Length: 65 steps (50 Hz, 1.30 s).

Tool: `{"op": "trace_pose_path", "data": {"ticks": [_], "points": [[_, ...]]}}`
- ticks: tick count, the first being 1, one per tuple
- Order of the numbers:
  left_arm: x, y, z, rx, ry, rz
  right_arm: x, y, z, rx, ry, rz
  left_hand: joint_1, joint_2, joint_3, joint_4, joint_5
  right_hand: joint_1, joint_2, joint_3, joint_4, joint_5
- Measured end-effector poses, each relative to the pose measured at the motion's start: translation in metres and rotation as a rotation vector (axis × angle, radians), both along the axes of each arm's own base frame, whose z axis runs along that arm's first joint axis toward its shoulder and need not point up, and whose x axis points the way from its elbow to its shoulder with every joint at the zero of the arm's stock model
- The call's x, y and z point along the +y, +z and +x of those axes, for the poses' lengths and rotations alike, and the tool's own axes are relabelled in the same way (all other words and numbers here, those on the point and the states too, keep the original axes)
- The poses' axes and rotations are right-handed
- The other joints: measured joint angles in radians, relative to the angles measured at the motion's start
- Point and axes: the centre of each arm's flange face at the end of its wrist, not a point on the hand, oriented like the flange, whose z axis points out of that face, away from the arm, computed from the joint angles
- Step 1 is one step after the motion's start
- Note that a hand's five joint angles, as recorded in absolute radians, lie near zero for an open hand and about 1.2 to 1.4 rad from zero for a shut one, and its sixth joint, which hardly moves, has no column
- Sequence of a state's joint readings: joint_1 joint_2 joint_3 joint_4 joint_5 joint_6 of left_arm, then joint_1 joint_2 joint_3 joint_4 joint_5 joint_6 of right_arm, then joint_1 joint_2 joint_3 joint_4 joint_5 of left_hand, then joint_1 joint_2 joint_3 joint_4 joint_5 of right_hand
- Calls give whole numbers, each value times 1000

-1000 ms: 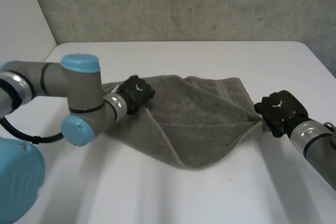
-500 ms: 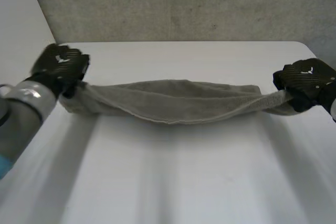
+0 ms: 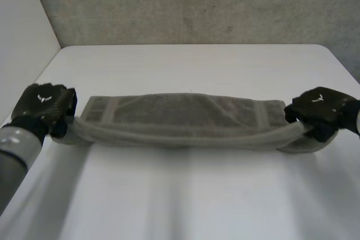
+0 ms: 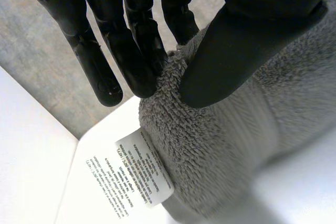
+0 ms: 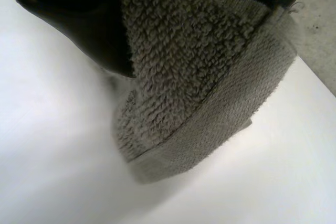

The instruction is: Fold the towel.

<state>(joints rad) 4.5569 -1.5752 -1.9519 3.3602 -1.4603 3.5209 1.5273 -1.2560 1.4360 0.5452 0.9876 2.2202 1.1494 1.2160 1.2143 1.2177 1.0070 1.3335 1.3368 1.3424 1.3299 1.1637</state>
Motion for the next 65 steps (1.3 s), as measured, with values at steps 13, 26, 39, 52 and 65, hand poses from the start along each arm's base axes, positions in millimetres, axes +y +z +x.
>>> {"op": "trace_pose_path", "data": {"ticks": [13, 26, 39, 52, 65], "points": [[-134, -60, -33, -17, 133, -75, -89, -67, 55, 31, -112, -244, 0, 1, 1, 0, 0, 0, 0, 0, 0, 7], [-170, -101, -61, -26, 123, -94, -123, -100, 75, 31, -204, -491, -911, -981, -980, -981, -933, -1099, -1096, -1102, -1074, -1104], [-169, -81, -64, -10, 113, -140, -119, -98, 70, 26, -232, -472, -972, -1045, -1042, -1047, -976, -1101, -1096, -1102, -1074, -1104], [-146, -58, -56, -12, 95, -121, -84, -72, 58, -37, -235, -276, -966, -1030, -1028, -1032, -976, -1100, -1096, -1102, -1074, -1103], [-100, -38, -46, -21, -8, -38, -62, -61, 45, -131, -218, -68, -914, -982, -980, -984, -948, -1100, -1096, -1102, -1074, -1103]]}}
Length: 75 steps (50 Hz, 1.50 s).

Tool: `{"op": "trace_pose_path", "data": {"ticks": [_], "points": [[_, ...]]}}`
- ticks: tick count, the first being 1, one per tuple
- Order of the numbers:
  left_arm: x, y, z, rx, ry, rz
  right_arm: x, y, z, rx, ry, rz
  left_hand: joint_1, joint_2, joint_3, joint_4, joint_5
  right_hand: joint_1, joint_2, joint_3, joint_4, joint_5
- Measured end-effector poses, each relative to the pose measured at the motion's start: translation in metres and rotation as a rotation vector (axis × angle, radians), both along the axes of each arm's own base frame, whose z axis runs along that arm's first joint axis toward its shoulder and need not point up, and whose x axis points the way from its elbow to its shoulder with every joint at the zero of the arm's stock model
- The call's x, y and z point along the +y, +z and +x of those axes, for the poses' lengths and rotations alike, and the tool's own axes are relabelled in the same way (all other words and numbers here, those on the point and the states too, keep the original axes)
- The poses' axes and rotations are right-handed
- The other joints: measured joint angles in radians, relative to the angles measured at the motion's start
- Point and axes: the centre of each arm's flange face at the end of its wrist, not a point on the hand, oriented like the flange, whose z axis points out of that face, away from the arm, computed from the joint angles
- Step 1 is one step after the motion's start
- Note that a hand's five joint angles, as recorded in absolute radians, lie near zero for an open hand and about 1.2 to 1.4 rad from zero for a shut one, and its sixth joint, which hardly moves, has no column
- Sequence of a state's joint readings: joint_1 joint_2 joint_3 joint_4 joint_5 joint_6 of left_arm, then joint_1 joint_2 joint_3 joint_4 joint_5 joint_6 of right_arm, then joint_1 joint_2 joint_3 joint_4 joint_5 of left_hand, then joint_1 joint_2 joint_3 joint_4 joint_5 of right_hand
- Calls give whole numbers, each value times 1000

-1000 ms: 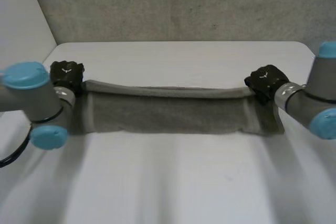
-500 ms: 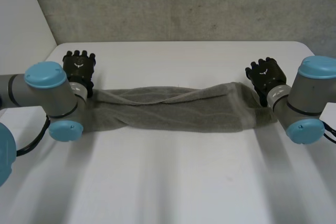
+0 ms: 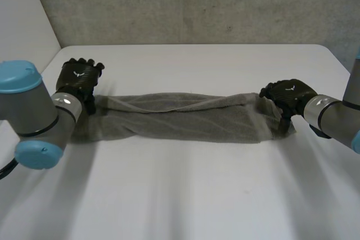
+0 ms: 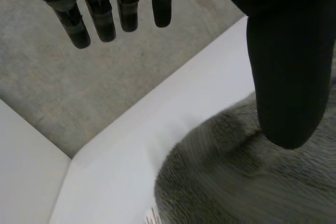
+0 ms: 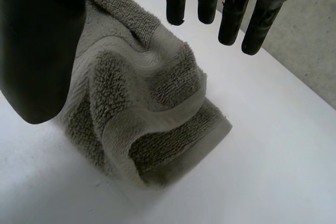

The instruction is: Fold the towel.

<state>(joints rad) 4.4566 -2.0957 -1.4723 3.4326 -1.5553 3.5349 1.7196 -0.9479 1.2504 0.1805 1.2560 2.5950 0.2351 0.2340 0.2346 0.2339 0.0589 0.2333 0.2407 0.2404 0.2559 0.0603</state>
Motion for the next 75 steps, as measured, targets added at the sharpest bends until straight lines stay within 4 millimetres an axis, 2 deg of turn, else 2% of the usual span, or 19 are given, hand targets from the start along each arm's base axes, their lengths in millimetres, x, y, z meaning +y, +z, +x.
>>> {"op": "trace_pose_path", "data": {"ticks": [9, 16, 22, 24, 30, 32, 35, 40, 46, 47, 52, 54, 59, 66, 70, 75], "points": [[11, -9, 12, -17, -9, 64, 0, -6, -5, 8, -15, 16, 66, 67, 66, 66, 68, 15, 10, 9, 6, 10], [14, -21, 17, -51, -13, 103, 4, -13, -5, 9, -8, 39, 74, 76, 76, 75, 77, 226, 225, 229, 211, 237], [15, -34, 18, -78, -17, 131, 5, -29, -7, 16, -14, 83, 57, 57, 56, 58, 55, 974, 964, 953, 940, 970], [15, -37, 18, -82, -18, 138, 5, -32, -11, 19, -24, 92, 46, 46, 44, 47, 43, 1078, 1069, 1075, 1064, 1090], [17, -41, 17, -86, -22, 150, 3, -19, -34, 20, -80, 71, 36, 37, 35, 38, 33, 1080, 1072, 1090, 1078, 1096], [20, -42, 16, -86, -25, 156, 4, -10, -51, 27, -115, 54, 36, 35, 35, 36, 32, 1080, 1072, 1092, 1078, 1096], [23, -43, 15, -88, -29, 162, 7, -7, -64, 45, -135, 48, 36, 35, 35, 36, 32, 1080, 1072, 1093, 1078, 1096], [31, -47, 14, -93, -40, 183, 17, -13, -78, 123, -129, 60, 34, 33, 33, 34, 29, 1080, 1072, 1093, 1078, 1096], [44, -53, 10, -102, -58, 213, 28, -19, -84, 208, -99, 70, 34, 32, 33, 33, 28, 1079, 1070, 1095, 1076, 1096], [46, -53, 9, -103, -62, 215, 30, -20, -84, 220, -92, 70, 34, 32, 32, 33, 28, 994, 983, 1002, 999, 1014], [52, -46, 6, -101, -75, 197, 36, -11, -82, 247, -74, 45, 33, 32, 31, 33, 28, 257, 236, 280, 267, 249], [51, -39, 4, -96, -79, 174, 36, -1, -82, 246, -76, 12, 33, 32, 31, 33, 28, 63, 42, 54, 40, 27], [46, -22, -1, -82, -88, 114, 37, 22, -77, 221, -80, -66, 33, 32, 31, 33, 28, -1, -1, -2, -2, -1], [37, 2, -24, -55, -153, 34, 43, 45, -46, 129, -14, -131, 38, 40, 39, 37, 43, 17, 12, 12, 6, 12], [34, 0, -40, -52, -214, 53, 42, 47, -24, 68, 42, -122, 90, 91, 88, 88, 91, 158, 151, 153, 128, 164], [31, -17, -59, -65, -289, 144, 39, 32, 11, 6, 127, -17, 251, 251, 250, 248, 249, 342, 335, 337, 319, 346]]}}
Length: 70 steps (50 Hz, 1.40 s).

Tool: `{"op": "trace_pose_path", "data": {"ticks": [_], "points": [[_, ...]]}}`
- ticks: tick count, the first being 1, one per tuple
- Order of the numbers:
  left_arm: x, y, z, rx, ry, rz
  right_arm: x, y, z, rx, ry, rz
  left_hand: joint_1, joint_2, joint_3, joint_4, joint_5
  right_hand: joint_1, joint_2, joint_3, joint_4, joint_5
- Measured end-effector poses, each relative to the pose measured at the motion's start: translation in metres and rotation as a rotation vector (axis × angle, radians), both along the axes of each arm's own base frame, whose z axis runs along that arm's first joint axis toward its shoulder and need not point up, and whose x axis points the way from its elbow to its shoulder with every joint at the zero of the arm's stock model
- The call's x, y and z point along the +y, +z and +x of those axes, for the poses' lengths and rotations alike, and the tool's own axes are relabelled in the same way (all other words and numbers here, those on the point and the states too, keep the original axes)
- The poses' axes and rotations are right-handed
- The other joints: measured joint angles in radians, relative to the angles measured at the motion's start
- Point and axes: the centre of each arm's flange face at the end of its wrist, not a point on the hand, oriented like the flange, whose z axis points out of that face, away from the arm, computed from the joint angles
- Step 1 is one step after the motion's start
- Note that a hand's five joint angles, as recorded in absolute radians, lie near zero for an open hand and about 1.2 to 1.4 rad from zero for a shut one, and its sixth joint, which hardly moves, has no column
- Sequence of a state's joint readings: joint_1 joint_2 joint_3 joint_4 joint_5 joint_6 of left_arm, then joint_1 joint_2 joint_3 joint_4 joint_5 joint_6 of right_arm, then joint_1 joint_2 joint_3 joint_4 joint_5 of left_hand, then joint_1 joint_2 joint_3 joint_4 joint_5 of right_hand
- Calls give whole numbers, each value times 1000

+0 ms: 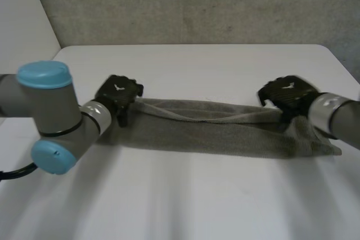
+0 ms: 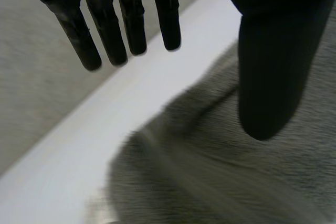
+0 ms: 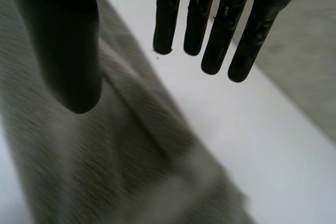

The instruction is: Fold the towel.

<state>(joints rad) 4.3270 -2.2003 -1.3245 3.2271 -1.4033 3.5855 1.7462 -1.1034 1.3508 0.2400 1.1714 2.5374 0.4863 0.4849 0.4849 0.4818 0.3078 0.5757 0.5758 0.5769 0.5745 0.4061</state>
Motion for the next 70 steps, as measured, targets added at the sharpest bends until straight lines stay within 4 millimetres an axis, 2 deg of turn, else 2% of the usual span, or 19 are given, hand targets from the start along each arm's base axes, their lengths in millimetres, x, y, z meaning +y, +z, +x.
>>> {"op": "trace_pose_path", "data": {"ticks": [6, 14, 19, 21, 24, 28, 37, 44, 49, 59, 65, 70], "points": [[-4, -19, -10, -33, -43, 114, -2, -27, 25, -24, 56, 215, 136, 136, 136, 139, 136, 15, 9, 12, 16, 14], [-13, -26, -15, -33, -64, 149, -13, -48, 32, -63, 49, 353, 118, 120, 120, 123, 120, -2, 3, 1, 5, -5], [-21, -27, -17, -26, -64, 134, -25, -56, 33, -94, 22, 364, 72, 72, 73, 76, 73, -133, -149, -148, -146, -180], [-25, -28, -18, -24, -63, 125, -31, -59, 34, -108, 10, 358, 4, 3, 8, 11, 7, -240, -284, -288, -280, -317], [-29, -29, -20, -22, -60, 113, -38, -61, 35, -129, -4, 337, -155, -158, -157, -153, -159, -295, -333, -337, -321, -346], [-34, -30, -21, -20, -51, 99, -44, -61, 37, -156, -17, 305, -278, -280, -279, -276, -266, -307, -333, -337, -321, -346], [-43, -34, -21, -29, -12, 81, -43, -57, 39, -182, -25, 282, -305, -309, -309, -306, -276, -344, -333, -337, -321, -346], [-39, -41, -20, -43, -2, 103, -35, -55, 34, -171, -31, 300, -308, -309, -309, -307, -276, -344, -333, -337, -321, -346], [-27, -47, -14, -62, -4, 146, -25, -50, 25, -159, -38, 303, -307, -307, -307, -305, -276, -344, -333, -337, -321, -346], [4, -46, 6, -88, 9, 215, -19, -27, -28, -140, -139, 195, -304, -307, -307, -304, -276, -344, -333, -337, -321, -346], [13, -39, 16, -82, 24, 210, -12, -28, -53, -107, -192, 160, -304, -307, -307, -304, -276, -344, -333, -337, -321, -346], [18, -30, 20, -66, 26, 174, -7, -40, -69, -68, -223, 153, -304, -307, -307, -304, -278, -343, -333, -337, -321, -346]]}}
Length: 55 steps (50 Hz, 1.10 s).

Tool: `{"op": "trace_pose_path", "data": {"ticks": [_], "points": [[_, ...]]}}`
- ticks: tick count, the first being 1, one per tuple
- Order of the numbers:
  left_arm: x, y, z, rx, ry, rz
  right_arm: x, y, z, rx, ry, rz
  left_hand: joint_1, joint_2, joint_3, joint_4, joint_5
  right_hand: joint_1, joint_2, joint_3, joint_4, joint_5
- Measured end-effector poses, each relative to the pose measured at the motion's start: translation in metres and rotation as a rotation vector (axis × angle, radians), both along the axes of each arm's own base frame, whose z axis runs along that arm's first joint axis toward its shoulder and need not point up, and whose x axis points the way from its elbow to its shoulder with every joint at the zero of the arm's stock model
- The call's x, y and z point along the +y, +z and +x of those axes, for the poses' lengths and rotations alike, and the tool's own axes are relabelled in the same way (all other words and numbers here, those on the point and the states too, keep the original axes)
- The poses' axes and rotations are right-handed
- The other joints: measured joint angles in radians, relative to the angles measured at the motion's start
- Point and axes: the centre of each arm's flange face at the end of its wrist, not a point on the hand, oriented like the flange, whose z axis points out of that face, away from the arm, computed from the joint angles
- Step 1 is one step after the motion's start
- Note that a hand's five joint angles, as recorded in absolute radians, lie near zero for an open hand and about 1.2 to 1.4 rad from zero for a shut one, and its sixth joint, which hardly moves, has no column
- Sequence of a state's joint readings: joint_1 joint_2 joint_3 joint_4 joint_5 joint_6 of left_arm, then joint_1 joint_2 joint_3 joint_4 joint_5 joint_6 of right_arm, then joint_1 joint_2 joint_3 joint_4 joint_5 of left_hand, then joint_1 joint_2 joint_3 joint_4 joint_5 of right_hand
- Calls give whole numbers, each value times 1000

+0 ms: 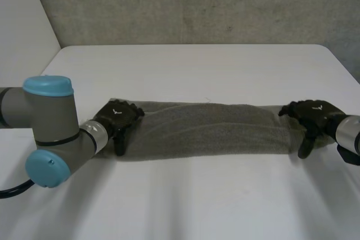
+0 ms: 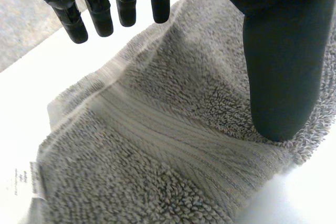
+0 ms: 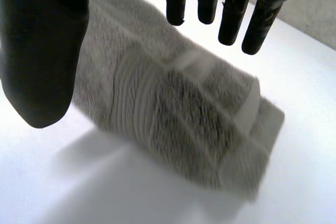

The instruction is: Fold the towel.

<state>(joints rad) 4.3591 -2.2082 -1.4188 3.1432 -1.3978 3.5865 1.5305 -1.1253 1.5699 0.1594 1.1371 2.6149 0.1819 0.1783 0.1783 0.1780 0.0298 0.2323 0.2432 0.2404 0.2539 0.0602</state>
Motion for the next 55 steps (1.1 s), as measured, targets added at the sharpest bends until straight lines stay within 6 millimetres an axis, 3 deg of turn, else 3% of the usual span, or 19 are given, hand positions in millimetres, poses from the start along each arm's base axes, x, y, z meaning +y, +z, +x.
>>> {"op": "trace_pose_path", "data": {"ticks": [4, 7, 10, 12, 14, 21, 30, 33, 36, 38, 41, 43, 47, 48, 49, 52, 55], "points": [[1, 5, 0, 11, 0, -29, 1, -9, -9, 23, -14, -4, -3, 0, -1, 0, -2, 73, 63, 65, 55, 75], [1, 8, 0, 15, -1, -42, -1, -14, -14, 33, -25, -15, -3, -2, -2, -2, -2, 281, 277, 279, 263, 295], [0, 9, -1, 19, -2, -53, -4, -17, -19, 40, -39, -34, -3, -2, -2, -2, -2, 543, 541, 538, 523, 546], [-1, 11, -2, 22, -2, -64, -8, -19, -23, 49, -56, -54, -3, -3, -2, -3, -3, 877, 874, 842, 832, 862], [-3, 12, -3, 26, -2, -76, -11, -19, -26, 58, -73, -70, -4, -4, -6, -5, -3, 1053, 1041, 1020, 1019, 1047], [-9, 18, -4, 40, 7, -115, -23, -13, -47, 128, -150, -142, -6, -6, -6, -6, -3, 1081, 1076, 1083, 1078, 1091], [-9, 45, 3, 65, 28, -179, -38, 4, -98, 346, -207, -241, -6, -7, -6, -7, -3, 1081, 1076, 1086, 1078, 1094], [-11, 56, 9, 73, 43, -203, -43, 13, -105, 395, -212, -278, -6, -7, -6, -7, -3, 1081, 1076, 1088, 1078, 1094], [-12, 66, 13, 81, 55, -226, -48, 27, -99, 413, -209, -326, -6, -7, -6, -7, -3, 1082, 1076, 1088, 1078, 1094], [-14, 73, 16, 87, 64, -246, -50, 39, -85, 408, -193, -372, -6, -7, -6, -7, -3, 1082, 1076, 1088, 1078, 1094], [-15, 85, 19, 102, 73, -275, -48, 63, -45, 362, -132, -461, -6, -7, -6, -7, -3, 1082, 1076, 1096, 1078, 1094], [-16, 92, 20, 119, 80, -291, -39, 82, -1, 299, -50, -533, -6, -7, -6, -7, -3, 1082, 1079, 1099, 1078, 1094], [-16, 101, 19, 155, 90, -299, -13, 95, 68, 207, 101, -601, -6, -7, -6, -7, -3, 1082, 1089, 1105, 1078, 1094], [-15, 102, 19, 166, 93, -298, -7, 95, 80, 192, 131, -608, -6, -7, -6, -7, -3, 1082, 1090, 1105, 1078, 1094], [-15, 104, 19, 184, 97, -296, 12, 93, 115, 154, 219, -624, -6, -7, -6, -7, -3, 1082, 1090, 1106, 1078, 1094], [-13, 106, 18, 223, 106, -280, 55, 74, 175, 104, 392, -625, -6, -7, -6, -7, -3, 1082, 1089, 1106, 1078, 1094], [-12, 105, 17, 245, 112, -261, 88, 48, 211, 95, 515, -604, -6, -7, -6, -7, -3, 1082, 1089, 1106, 1078, 1094]]}}
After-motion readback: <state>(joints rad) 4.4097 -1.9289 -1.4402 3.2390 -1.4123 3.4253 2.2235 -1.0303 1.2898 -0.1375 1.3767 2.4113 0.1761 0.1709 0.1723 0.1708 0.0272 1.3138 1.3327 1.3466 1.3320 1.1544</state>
